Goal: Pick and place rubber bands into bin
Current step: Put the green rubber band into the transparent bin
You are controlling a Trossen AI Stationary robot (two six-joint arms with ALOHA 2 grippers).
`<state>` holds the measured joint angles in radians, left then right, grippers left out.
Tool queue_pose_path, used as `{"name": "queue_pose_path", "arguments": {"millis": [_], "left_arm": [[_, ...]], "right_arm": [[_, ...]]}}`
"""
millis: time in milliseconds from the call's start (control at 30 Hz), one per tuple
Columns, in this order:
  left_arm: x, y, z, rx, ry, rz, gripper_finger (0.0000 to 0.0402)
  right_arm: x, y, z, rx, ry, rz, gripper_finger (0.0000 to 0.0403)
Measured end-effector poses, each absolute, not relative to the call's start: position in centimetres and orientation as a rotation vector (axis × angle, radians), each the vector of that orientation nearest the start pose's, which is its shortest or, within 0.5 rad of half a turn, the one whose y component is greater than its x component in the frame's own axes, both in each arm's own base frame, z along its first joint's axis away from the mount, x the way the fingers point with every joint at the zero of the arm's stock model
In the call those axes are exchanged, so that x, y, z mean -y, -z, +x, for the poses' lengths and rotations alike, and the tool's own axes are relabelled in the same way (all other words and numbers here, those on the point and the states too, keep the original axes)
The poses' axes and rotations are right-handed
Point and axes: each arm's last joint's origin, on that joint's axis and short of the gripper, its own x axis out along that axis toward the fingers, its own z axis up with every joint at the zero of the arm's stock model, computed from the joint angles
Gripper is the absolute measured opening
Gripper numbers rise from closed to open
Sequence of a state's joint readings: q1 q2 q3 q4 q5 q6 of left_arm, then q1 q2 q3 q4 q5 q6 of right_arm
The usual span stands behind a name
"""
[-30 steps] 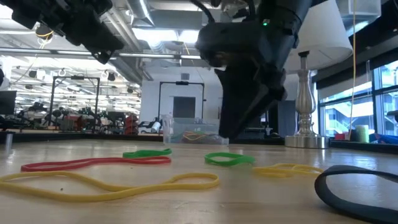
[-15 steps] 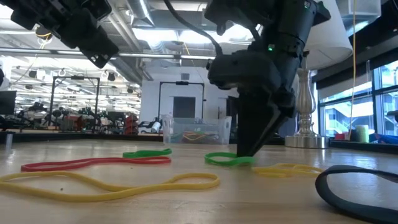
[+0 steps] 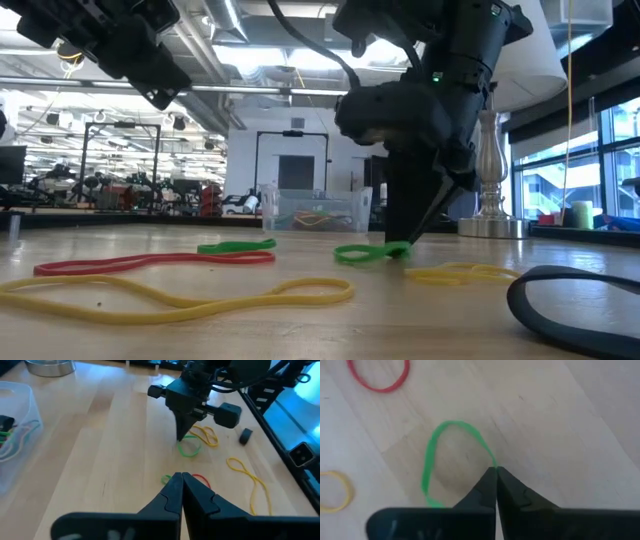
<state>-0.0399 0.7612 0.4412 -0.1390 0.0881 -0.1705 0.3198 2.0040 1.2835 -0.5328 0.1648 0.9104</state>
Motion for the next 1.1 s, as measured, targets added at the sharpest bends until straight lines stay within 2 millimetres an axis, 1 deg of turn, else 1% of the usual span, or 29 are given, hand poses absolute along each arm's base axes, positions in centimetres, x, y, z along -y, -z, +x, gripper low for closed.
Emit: {"name": "queue_pose_path", "arguments": {"millis": [67,100,200,267,433,533,633,733,867,1000,1100], "left_arm": [[0.9,-22.3,16.7,-0.467,0.076,-0.164,0.0004],[0.9,-22.3,16.7,-0.466,0.076,-0.145,0.0004],[0.8,-22.4,16.7,-0.450,0.087,-0.091,0.0002],[0.8,-22.6,16.8,-0.431,0.089,-0.088,0.0001],[0.7,-23.0,17.0,-0.386,0.042,-0.085,0.0005],[0.5,-23.0,17.0,-0.379,-0.032,-0.072,0.0003],[0.3,-23.0,17.0,-0.375,-0.098,-0.060,0.0001],[0.2,-23.1,17.0,-0.366,-0.141,-0.052,0.0004],[0.0,-23.1,17.0,-0.362,-0.195,-0.051,0.0004],[-0.1,-23.1,17.0,-0.358,-0.235,-0.062,0.0002],[-0.2,-23.1,16.9,-0.356,-0.273,-0.054,0.0004]], "right_arm": [[-11.2,-14.3,36.5,-1.159,0.411,0.512,0.0003],[-10.9,-15.1,36.5,-1.142,0.407,0.518,0.0003],[-9.6,-18.1,36.4,-1.064,0.374,0.521,0.0002],[-8.4,-20.1,36.1,-1.000,0.397,0.503,0.0002],[-4.6,-25.1,34.9,-0.834,0.432,0.455,0.0001],[-2.0,-26.9,34.3,-0.782,0.464,0.390,0.0001],[0.5,-28.5,34.5,-0.739,0.480,0.323,0.0001],[3.1,-29.5,35.4,-0.722,0.495,0.237,0.0000],[6.7,-29.5,37.2,-0.740,0.523,0.130,0.0000],[9.9,-28.2,39.1,-0.792,0.549,0.054,0.0000],[11.9,-26.1,40.2,-0.852,0.571,0.036,0.0000]]}}
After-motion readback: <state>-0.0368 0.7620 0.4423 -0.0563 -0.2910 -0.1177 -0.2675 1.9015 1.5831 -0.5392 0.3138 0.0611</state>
